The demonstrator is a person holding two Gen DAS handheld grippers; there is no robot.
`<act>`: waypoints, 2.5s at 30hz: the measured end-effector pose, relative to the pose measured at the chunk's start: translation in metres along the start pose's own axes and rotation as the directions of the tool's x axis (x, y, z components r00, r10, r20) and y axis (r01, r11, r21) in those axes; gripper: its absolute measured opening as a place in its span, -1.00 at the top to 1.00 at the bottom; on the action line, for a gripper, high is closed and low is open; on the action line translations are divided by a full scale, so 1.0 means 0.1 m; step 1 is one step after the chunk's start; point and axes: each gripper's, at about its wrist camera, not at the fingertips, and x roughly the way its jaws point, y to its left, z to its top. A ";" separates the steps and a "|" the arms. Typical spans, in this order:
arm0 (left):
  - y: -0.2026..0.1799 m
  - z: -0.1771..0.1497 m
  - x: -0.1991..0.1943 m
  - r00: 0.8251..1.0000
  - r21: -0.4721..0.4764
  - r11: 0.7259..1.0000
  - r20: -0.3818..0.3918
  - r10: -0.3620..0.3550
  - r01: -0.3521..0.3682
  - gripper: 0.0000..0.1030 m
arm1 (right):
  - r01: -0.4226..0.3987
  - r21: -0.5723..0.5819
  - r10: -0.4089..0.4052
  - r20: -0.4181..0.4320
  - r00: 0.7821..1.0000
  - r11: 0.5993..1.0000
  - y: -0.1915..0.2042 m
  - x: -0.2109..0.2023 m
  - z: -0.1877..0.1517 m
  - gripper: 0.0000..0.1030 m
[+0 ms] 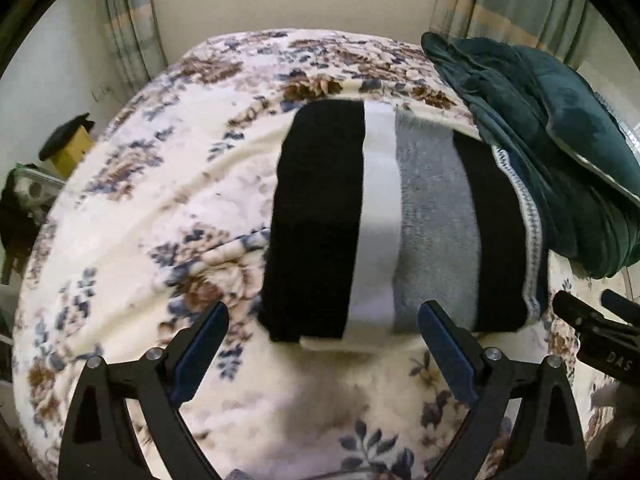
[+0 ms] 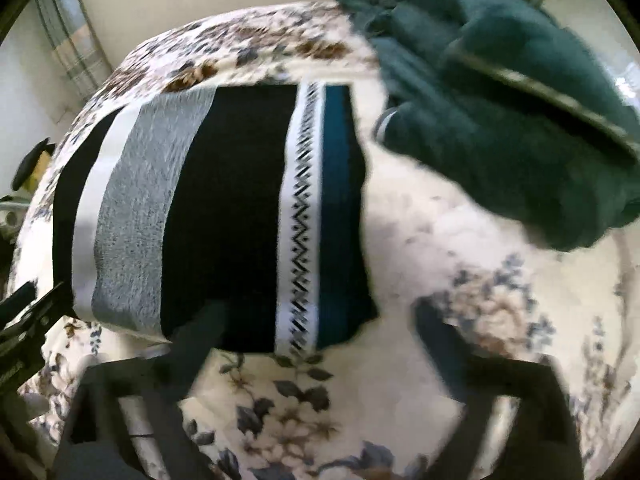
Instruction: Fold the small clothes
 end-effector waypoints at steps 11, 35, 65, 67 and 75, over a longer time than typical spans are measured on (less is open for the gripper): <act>-0.20 -0.26 -1.69 0.995 0.013 1.000 0.093 0.020 -0.021 -0.88 | 0.043 0.018 -0.045 0.145 0.988 0.999 -0.18 -1.92 -0.43 -1.00; -0.50 -1.03 -4.57 0.960 0.018 0.999 0.280 0.020 -0.026 -0.88 | 0.000 -0.021 0.009 0.411 0.912 1.000 -0.57 -5.72 -1.68 -1.00; -0.62 -1.22 -5.04 0.945 -0.003 0.998 0.320 0.065 -0.068 -1.00 | -0.053 -0.043 0.066 0.432 0.899 0.998 -0.85 -6.21 -1.85 -1.00; -0.63 -1.21 -5.04 0.945 -0.004 0.998 0.322 0.065 -0.067 -1.00 | -0.051 -0.046 0.066 0.432 0.900 0.998 -0.87 -6.21 -1.85 -1.00; -0.65 -1.24 -5.07 0.945 -0.008 0.998 0.320 0.066 -0.067 -1.00 | -0.051 -0.056 0.070 0.430 0.900 0.997 -0.89 -6.20 -1.84 -1.00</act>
